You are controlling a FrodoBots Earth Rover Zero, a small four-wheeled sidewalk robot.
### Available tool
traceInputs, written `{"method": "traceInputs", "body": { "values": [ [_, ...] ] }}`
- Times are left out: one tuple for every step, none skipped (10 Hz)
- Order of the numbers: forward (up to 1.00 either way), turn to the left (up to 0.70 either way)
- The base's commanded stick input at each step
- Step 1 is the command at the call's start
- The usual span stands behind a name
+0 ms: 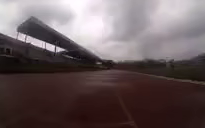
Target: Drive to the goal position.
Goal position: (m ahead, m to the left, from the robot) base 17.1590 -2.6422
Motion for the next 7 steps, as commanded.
{"method": "traceInputs", "body": {
  "values": [
    [0.5,0.0],
    [0.5,0.0],
    [0.5,0.0],
    [0.5,0.0],
    [0.5,0.0],
    [0.5,0.0],
    [0.5,0.0]
  ]
}}
